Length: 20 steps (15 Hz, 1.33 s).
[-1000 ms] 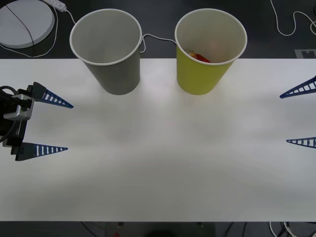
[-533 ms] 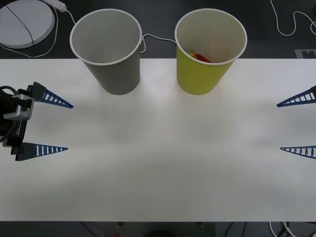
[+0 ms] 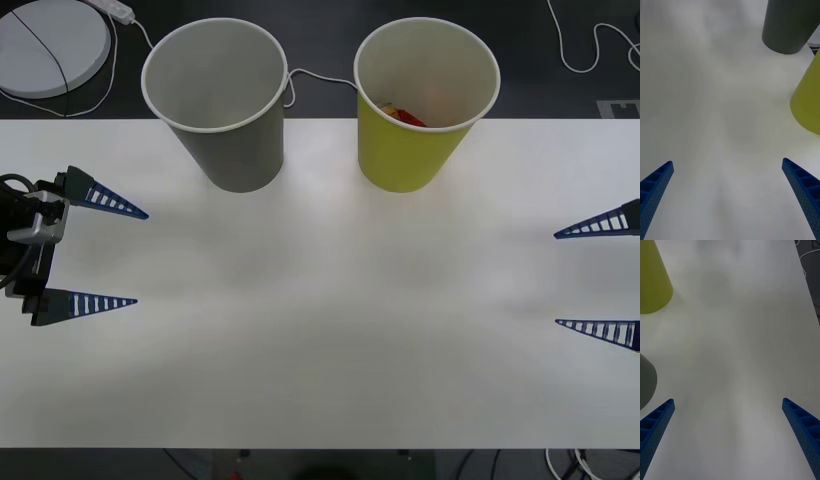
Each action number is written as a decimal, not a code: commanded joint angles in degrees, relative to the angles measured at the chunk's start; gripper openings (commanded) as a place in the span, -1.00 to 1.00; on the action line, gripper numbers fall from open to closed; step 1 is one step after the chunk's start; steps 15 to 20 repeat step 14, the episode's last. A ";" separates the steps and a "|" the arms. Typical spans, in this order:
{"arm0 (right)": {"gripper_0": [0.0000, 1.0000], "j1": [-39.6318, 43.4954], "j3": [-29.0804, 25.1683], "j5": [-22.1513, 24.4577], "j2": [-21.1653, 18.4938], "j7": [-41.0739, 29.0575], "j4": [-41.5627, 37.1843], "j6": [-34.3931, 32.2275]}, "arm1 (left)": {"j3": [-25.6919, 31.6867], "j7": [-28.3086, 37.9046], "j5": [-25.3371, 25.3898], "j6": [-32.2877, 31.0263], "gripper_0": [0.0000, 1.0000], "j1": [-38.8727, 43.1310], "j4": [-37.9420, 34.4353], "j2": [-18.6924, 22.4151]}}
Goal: Put the can into the green bin and the plastic bottle into the gray bin
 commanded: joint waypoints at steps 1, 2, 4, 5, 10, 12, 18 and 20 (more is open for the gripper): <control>1.00 0.97 -0.57 1.25 2.09 0.68 -1.32 0.00 | 0.00 0.00 0.00 0.00 1.00 0.00 0.00 0.00; 1.00 1.41 -0.75 1.60 2.79 0.86 -1.85 0.00 | 0.00 0.00 0.00 0.00 1.00 0.00 0.00 0.00; 1.00 1.76 -0.75 1.60 3.85 1.39 -2.11 0.00 | 0.00 0.00 0.00 0.00 1.00 0.00 0.00 0.00; 1.00 1.76 -0.75 1.60 4.38 1.82 -2.02 0.00 | 0.00 0.00 0.00 0.00 1.00 0.00 0.00 0.00; 1.00 1.67 -0.66 2.48 5.87 2.62 -2.38 0.00 | 0.00 0.00 0.00 0.00 1.00 0.00 0.00 0.00; 1.00 1.67 -0.75 2.48 5.87 2.62 -2.38 0.00 | 0.00 0.00 0.00 0.00 1.00 0.00 0.00 0.00; 1.00 1.67 -0.75 2.48 5.87 2.62 -2.38 0.00 | 0.00 0.00 0.00 0.00 1.00 0.00 0.00 0.00; 1.00 1.67 -0.75 2.48 5.87 2.62 -2.38 0.00 | 0.00 0.00 0.00 0.00 1.00 0.00 0.00 0.00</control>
